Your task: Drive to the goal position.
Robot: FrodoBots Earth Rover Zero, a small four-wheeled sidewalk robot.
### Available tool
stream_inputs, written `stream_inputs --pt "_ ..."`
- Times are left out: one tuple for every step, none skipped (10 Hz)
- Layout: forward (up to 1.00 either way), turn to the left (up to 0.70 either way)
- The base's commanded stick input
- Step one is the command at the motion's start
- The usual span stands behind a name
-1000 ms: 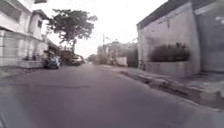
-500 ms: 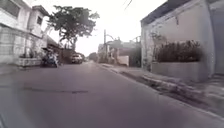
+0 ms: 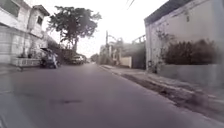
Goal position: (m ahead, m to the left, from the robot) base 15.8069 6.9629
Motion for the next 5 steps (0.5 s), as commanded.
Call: stream_inputs --pt "1.00 0.00" --pt "1.00 0.00" --pt "1.00 0.00" --pt "1.00 0.00" --pt "1.00 0.00"
